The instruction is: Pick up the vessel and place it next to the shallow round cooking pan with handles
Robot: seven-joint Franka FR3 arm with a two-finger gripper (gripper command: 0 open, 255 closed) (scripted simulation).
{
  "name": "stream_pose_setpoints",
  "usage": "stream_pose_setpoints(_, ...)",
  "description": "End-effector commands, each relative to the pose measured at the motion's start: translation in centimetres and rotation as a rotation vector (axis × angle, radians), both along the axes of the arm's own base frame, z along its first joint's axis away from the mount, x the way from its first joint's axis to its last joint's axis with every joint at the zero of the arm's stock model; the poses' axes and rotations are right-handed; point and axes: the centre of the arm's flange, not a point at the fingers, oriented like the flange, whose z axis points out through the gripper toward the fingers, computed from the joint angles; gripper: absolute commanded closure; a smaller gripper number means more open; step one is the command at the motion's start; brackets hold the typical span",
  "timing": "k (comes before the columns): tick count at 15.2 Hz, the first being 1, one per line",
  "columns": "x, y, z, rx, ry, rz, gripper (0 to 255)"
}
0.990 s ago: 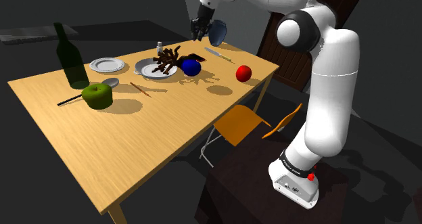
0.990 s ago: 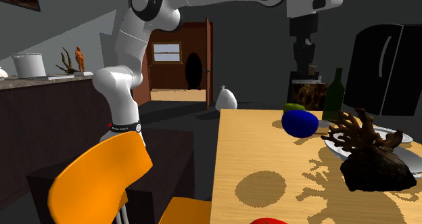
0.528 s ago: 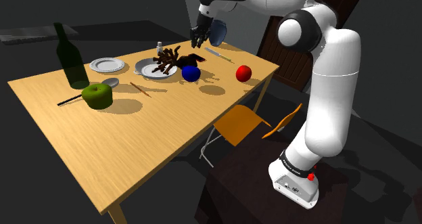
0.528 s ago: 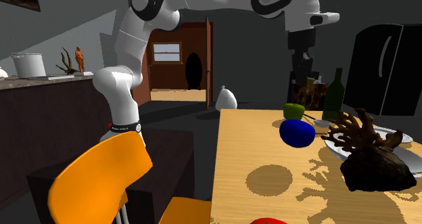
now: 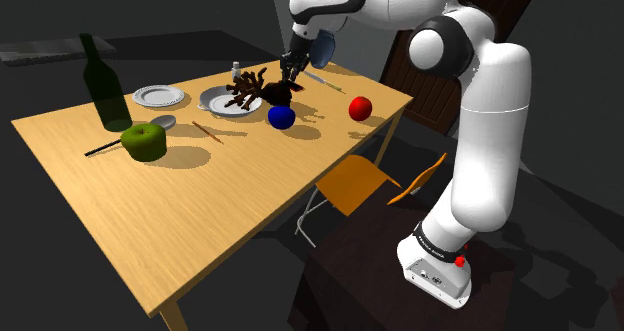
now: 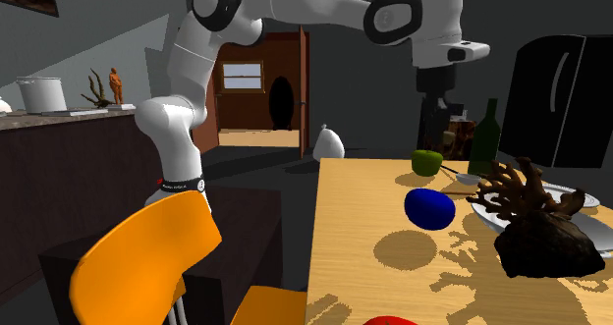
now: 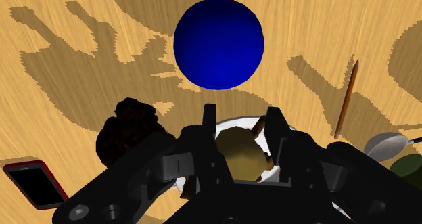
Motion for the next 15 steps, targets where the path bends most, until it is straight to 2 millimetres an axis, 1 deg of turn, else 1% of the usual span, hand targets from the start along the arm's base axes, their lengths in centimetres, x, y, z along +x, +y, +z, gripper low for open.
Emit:
stream_pose_setpoints(1,0.0,0.0,-0.6,0.000,-0.001,0.000,255)
stream_pose_setpoints(7,0.0,0.0,-0.6,0.000,-0.001,0.000,255)
stream_pose_setpoints(8,0.0,0.0,-0.5,0.000,-0.001,0.000,0)
stream_pose_setpoints(13,0.0,0.0,-0.6,0.000,-0.001,0.000,0)
stream_pose_setpoints(15,-0.4,-0.3,2.0,0.000,-0.001,0.000,0)
